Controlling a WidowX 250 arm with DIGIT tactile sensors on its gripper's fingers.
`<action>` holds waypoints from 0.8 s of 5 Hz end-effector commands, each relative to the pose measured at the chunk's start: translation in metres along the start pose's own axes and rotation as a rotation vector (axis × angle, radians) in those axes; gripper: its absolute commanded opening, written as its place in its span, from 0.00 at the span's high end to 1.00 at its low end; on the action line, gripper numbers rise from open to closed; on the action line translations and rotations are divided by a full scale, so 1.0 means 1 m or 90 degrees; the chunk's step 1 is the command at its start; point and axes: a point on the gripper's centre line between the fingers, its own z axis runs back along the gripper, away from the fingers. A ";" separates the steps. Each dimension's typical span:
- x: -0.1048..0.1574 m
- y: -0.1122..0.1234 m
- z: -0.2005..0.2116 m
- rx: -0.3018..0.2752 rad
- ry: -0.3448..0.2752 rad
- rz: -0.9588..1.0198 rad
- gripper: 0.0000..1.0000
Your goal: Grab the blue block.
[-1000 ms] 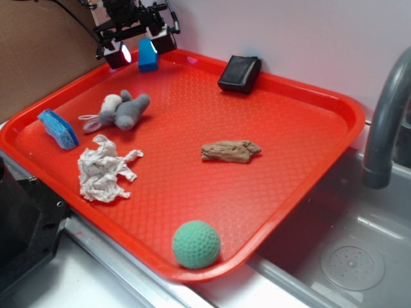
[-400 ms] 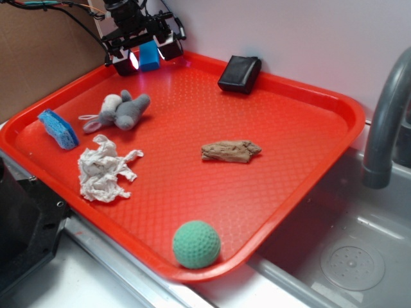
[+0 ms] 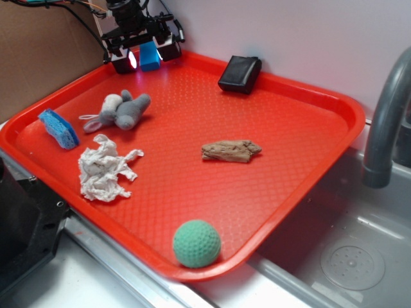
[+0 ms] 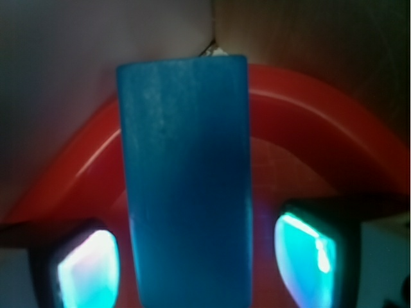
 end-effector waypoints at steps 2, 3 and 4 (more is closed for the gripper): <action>0.024 -0.006 -0.002 0.005 -0.058 0.021 0.99; 0.020 -0.005 -0.003 0.010 -0.058 0.017 1.00; 0.015 -0.003 -0.002 0.018 -0.051 0.014 1.00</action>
